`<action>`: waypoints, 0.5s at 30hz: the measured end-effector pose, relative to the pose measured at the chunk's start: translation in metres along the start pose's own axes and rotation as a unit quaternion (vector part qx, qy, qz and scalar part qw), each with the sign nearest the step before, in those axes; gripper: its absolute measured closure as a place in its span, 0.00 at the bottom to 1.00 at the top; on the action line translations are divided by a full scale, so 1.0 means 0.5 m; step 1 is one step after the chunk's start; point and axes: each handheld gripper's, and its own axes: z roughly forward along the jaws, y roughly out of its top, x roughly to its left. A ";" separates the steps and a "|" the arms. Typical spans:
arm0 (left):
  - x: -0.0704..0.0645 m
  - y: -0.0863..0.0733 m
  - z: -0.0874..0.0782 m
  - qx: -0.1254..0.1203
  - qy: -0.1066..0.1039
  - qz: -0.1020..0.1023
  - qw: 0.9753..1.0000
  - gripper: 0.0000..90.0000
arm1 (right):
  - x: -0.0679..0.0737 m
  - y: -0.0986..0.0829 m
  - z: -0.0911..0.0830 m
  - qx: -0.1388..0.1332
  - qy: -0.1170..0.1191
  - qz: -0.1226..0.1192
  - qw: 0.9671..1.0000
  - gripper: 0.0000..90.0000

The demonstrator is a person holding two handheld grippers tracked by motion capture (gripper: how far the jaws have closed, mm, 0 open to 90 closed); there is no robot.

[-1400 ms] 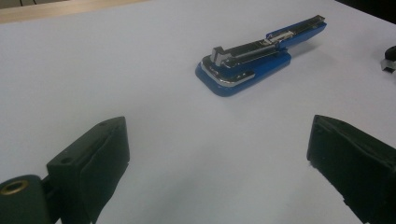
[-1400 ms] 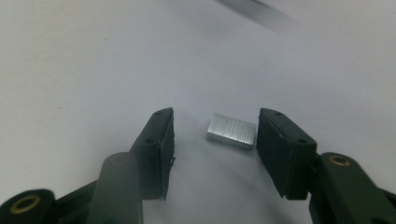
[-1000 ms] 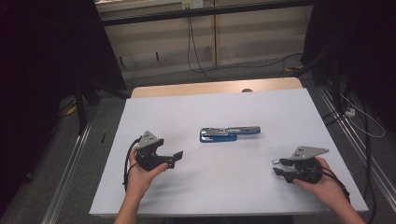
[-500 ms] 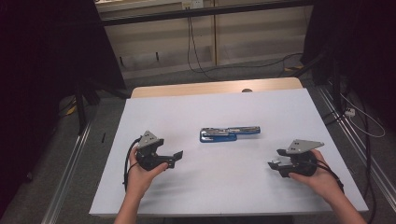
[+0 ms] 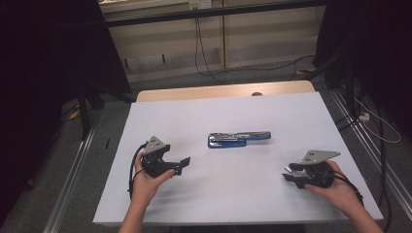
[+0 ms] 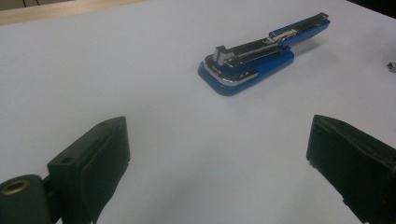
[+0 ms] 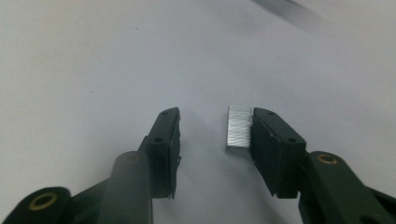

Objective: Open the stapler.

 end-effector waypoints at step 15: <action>0.003 0.000 -0.009 -0.003 0.003 0.003 1.000 0.07 | -0.006 0.002 0.002 -0.002 -0.015 0.026 1.000 0.77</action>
